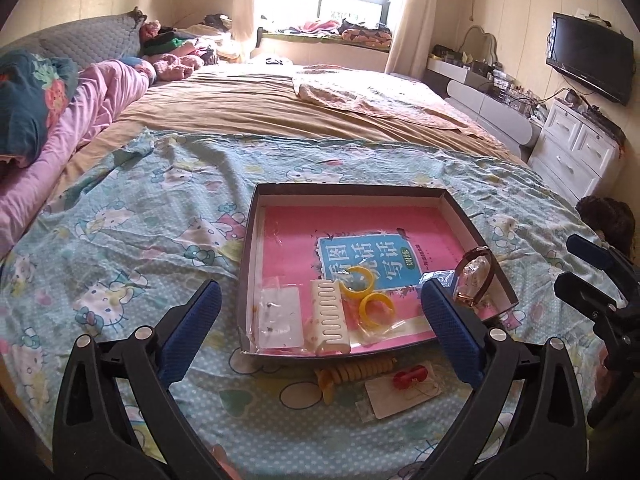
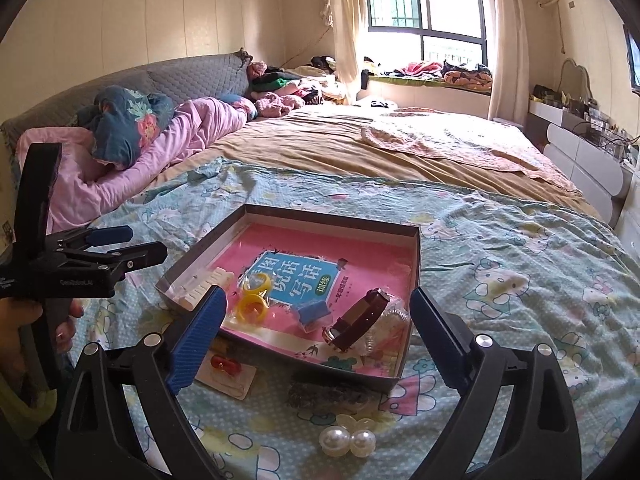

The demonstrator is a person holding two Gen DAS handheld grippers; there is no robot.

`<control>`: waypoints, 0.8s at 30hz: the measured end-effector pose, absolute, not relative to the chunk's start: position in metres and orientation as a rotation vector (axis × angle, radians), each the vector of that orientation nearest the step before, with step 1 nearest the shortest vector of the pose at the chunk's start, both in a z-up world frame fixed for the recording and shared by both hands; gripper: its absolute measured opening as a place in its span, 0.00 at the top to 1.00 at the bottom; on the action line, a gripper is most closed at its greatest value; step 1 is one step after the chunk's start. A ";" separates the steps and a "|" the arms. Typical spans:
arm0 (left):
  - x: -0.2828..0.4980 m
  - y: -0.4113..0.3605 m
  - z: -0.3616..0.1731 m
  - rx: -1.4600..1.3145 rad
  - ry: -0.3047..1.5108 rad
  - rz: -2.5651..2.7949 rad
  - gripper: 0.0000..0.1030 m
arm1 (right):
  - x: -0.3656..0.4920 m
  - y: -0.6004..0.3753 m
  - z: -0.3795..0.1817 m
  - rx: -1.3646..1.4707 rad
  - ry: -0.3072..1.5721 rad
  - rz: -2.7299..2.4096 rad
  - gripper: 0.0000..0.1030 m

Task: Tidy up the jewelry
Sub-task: 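Withdraw both tools from the box toward the pearl earrings and red earring card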

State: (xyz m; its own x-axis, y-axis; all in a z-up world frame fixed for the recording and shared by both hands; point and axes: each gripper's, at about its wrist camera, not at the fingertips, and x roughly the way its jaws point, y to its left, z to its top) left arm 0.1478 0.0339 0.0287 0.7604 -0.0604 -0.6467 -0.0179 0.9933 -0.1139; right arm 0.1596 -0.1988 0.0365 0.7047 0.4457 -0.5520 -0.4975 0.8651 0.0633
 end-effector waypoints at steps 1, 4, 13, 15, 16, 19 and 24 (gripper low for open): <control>0.146 0.034 0.030 -0.118 0.704 -0.023 0.09 | 0.158 -0.199 0.038 -0.092 0.585 0.525 0.10; 0.140 0.036 0.034 -0.125 0.695 -0.025 0.09 | 0.155 -0.202 0.042 -0.087 0.577 0.522 0.10; 0.124 0.028 0.040 -0.115 0.688 -0.046 0.09 | 0.141 -0.212 0.046 -0.086 0.568 0.517 0.06; 0.120 0.026 0.039 -0.108 0.688 -0.052 0.09 | 0.139 -0.214 0.047 -0.085 0.571 0.517 0.06; 0.118 0.024 0.039 -0.104 0.687 -0.055 0.09 | 0.137 -0.214 0.047 -0.084 0.571 0.519 0.06; 0.113 0.020 0.038 -0.091 0.692 -0.063 0.09 | 0.132 -0.216 0.046 -0.093 0.575 0.522 0.06; 0.105 0.012 0.030 -0.073 0.713 -0.077 0.09 | 0.125 -0.223 0.041 -0.095 0.593 0.520 0.06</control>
